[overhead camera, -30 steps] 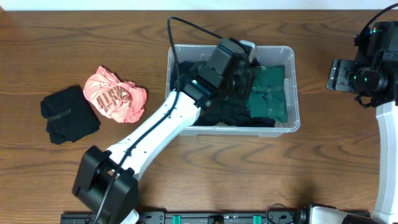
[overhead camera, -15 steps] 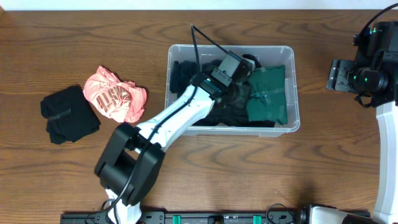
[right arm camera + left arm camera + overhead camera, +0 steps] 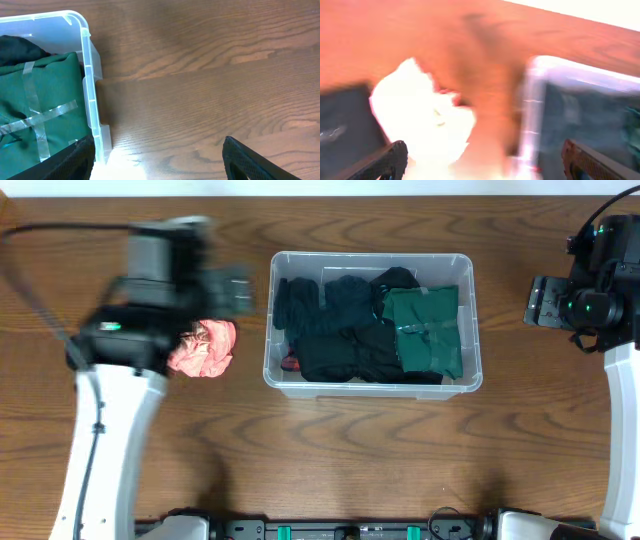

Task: Pack container
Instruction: 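Move the left gripper to the pink t-shirt and grasp it, then lower the pink t-shirt into the bin and release it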

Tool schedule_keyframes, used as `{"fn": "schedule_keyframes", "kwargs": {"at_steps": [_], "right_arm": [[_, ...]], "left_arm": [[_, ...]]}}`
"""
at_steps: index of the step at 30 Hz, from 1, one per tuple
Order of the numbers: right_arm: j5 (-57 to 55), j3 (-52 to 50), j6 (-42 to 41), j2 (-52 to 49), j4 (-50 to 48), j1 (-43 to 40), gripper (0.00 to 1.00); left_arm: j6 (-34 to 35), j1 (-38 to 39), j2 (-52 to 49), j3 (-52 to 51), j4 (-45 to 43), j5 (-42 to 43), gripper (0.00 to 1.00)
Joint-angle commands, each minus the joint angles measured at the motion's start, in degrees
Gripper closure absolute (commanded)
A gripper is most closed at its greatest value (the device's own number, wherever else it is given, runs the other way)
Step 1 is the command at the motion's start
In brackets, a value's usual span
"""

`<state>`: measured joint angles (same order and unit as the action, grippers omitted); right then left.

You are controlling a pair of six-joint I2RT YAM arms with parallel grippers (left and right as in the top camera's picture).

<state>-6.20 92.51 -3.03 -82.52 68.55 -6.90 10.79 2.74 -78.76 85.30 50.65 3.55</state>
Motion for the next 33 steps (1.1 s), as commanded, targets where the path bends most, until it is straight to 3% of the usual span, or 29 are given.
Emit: {"fn": "schedule_keyframes", "kwargs": {"at_steps": [1, 9, 20, 22, 29, 33], "right_arm": [[0.0, -0.4, -0.8, -0.3, 0.0, -0.2, 0.20], [0.0, -0.4, -0.8, -0.4, 0.0, -0.2, 0.20], [0.0, -0.4, -0.8, -0.4, 0.1, -0.2, 0.20], [0.0, -0.4, -0.8, -0.4, 0.2, -0.2, 0.19], [0.0, -0.4, -0.8, -0.3, 1.2, -0.2, 0.18], [0.0, -0.4, -0.8, -0.3, 1.7, -0.2, 0.18]], "left_arm": [[1.0, -11.2, -5.4, -2.4, 1.1, 7.0, 0.02], [-0.9, -23.5, -21.6, -4.3, 1.1, 18.2, 0.02], [-2.0, -25.0, -36.9, -4.3, -3.3, 25.0, 0.01], [-2.0, -25.0, -37.1, -4.3, -3.3, 25.0, 0.10], [-2.7, -25.0, -34.3, -4.3, -3.3, 25.0, 0.92], [-3.3, -25.0, -28.7, -4.3, -2.8, 26.1, 0.94]]}}
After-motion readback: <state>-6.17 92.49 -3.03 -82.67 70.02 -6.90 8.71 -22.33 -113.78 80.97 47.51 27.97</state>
